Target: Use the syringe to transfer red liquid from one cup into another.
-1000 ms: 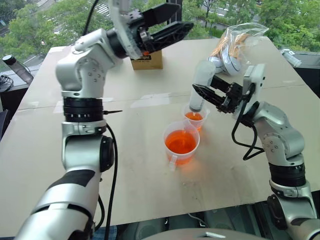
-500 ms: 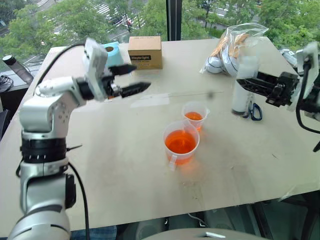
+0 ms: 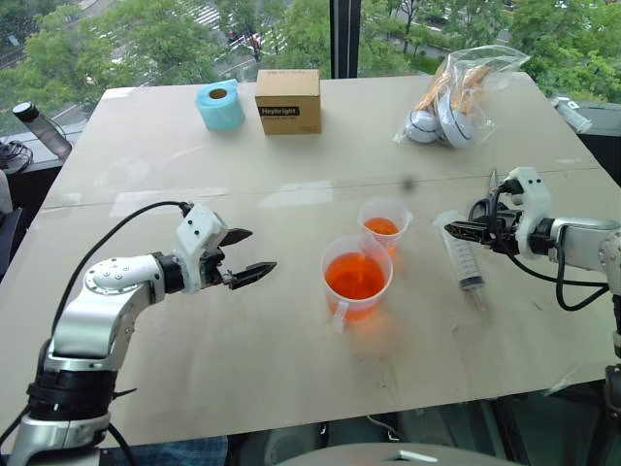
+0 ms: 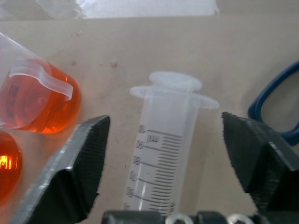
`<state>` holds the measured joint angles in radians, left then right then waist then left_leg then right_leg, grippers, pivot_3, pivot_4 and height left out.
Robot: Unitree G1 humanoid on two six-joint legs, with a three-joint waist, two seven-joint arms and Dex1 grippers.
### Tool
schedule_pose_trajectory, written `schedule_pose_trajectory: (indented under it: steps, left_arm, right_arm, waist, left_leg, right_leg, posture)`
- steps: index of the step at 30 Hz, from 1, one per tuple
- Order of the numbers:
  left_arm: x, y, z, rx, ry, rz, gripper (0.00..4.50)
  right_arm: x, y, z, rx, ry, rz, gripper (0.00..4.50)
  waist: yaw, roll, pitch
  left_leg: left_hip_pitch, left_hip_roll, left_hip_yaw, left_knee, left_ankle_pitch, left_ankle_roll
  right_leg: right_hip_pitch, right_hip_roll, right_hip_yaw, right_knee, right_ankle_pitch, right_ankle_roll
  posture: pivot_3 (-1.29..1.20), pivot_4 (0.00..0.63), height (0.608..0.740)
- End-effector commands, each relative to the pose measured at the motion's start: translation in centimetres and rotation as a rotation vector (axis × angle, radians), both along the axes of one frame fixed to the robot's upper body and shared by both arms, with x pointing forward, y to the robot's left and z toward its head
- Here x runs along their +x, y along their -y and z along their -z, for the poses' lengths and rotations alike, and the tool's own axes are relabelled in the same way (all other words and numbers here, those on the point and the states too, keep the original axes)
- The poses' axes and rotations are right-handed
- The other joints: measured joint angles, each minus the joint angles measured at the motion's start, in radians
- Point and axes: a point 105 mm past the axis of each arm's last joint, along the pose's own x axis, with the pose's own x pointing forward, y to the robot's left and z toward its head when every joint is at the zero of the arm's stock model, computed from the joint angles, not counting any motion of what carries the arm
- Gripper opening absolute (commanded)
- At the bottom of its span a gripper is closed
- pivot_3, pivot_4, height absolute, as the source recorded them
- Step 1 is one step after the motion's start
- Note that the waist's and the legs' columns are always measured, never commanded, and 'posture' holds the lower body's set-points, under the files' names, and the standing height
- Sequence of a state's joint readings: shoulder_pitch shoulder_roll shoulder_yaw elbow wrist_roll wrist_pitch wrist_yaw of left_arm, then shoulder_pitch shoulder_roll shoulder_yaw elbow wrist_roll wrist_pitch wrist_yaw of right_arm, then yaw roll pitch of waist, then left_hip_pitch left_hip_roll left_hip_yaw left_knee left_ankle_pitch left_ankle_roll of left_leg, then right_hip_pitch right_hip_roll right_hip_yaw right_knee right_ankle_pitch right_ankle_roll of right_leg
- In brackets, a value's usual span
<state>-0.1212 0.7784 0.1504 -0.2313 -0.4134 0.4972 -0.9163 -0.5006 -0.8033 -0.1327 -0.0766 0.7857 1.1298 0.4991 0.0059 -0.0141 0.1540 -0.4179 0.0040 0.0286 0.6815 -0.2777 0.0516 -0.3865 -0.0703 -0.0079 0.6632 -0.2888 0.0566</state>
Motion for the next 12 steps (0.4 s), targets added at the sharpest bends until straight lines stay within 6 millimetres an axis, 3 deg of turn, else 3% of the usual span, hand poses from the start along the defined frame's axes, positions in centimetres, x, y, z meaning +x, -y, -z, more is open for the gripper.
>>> schedule_pose_trajectory:
  steps: [1,6,9,10,12]
  left_arm:
    - [-0.9,1.0,-2.5,0.017,0.102,0.011,4.50]
    - [-2.9,0.4,-1.5,0.033,0.099,-0.050,4.50]
    - [-4.7,-1.4,1.7,0.032,0.042,-0.134,4.50]
    - [-5.1,-1.8,2.5,0.034,0.025,-0.148,4.50]
    - [-5.8,-1.7,3.5,0.047,0.019,-0.134,4.50]
  right_arm:
    - [-2.0,1.8,-3.3,-0.053,0.216,-0.119,4.45]
    - [-6.1,3.8,-1.8,-0.123,0.315,-0.242,4.45]
    - [-7.9,7.7,3.9,-0.371,0.283,-0.225,4.45]
    - [-8.1,8.7,5.0,-0.412,0.272,-0.215,4.45]
    - [-7.7,9.6,5.4,-0.364,0.307,-0.154,4.45]
  waist:
    - [0.011,0.000,0.000]
    - [0.003,0.000,-0.001]
    - [-0.003,0.002,-0.004]
    - [-0.003,0.001,-0.004]
    - [-0.005,0.001,-0.003]
  left_leg:
    - [-0.001,0.000,0.000,0.000,0.000,0.000]
    - [0.004,0.001,-0.002,-0.001,-0.001,0.001]
    - [0.007,0.001,-0.002,-0.001,-0.003,0.005]
    - [0.010,0.001,-0.002,-0.001,-0.003,0.005]
    - [0.014,0.001,-0.001,-0.001,-0.003,0.005]
  right_leg:
    - [0.000,0.000,0.000,-0.001,0.000,0.000]
    - [0.006,0.000,-0.002,-0.003,0.000,0.000]
    - [0.009,0.000,-0.001,-0.002,0.000,0.000]
    - [0.012,0.000,-0.001,-0.002,0.000,0.000]
    - [0.015,0.000,0.000,-0.002,0.000,-0.001]
  posture:
    - [0.00,0.150,0.740]
    - [0.00,0.150,0.740]
    - [0.00,0.150,0.740]
    - [0.00,0.150,0.740]
    - [0.00,0.150,0.740]
